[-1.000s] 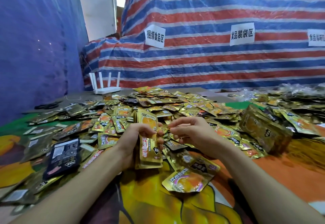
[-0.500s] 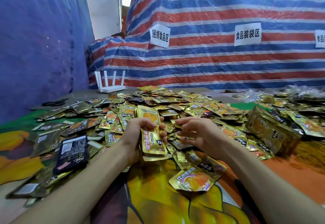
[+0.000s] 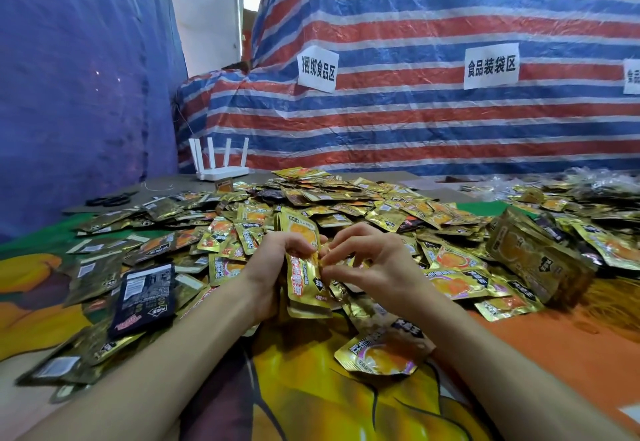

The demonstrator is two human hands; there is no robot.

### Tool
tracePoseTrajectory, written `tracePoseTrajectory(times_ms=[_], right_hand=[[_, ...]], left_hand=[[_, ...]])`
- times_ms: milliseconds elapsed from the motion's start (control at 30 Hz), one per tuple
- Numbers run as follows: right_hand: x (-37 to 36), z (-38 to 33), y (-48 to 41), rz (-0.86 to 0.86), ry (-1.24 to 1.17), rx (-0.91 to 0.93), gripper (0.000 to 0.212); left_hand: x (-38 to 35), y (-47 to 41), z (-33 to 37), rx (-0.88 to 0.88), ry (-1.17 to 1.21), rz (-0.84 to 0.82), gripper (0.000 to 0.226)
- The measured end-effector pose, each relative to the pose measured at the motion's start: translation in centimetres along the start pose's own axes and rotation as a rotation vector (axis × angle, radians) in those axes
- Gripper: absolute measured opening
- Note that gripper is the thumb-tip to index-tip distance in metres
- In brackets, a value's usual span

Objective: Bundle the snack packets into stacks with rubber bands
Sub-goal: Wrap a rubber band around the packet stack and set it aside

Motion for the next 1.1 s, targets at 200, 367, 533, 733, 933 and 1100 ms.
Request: tracePoseTrajectory(times_ms=[200, 367, 533, 733, 933, 1100], right_hand=[[0.4, 1.2, -0.1, 0.043, -0.577, -0.298, 0.024], [0.0, 0.4, 0.0, -0.034, -1.271, -0.382, 0.025], [-0.6, 1.7, 0.1, -0.057, -0.940, -0.447, 0.051], [-1.0, 2.5, 0.6, 0.061, -0.672, -0.492, 0.050], [-4.1, 1.2, 0.7, 0.034, -0.605, -0.444, 0.055], [-4.1, 0.2, 0.6, 0.090, -0.367, -0.339, 0.057]], left_hand=[[-0.8, 0.4, -0.3, 0.071, 0.039, -0.077, 0.030], [-1.4, 0.3, -0.2, 0.081, 0.164, -0.161, 0.034], [-1.0, 0.5, 0.2, 0.050, 0.106, -0.103, 0.029], [3.1, -0.1, 2.1, -0.186, 0.139, 0.330, 0.016], [4.7, 1.1, 4.0, -0.444, 0.211, 0.560, 0.020], [2.6, 1.1, 3.0, -0.419, 0.236, 0.504, 0.028]])
Point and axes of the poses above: each hand's wrist, its own y-axis away from the middle knuckle, its own x-axis out of the back of the hand, z = x × y, the point moved 9 cm from there along -y, towards the middle knuckle, and after that the axes turned 3 degrees about y, right-handed, at the moved point
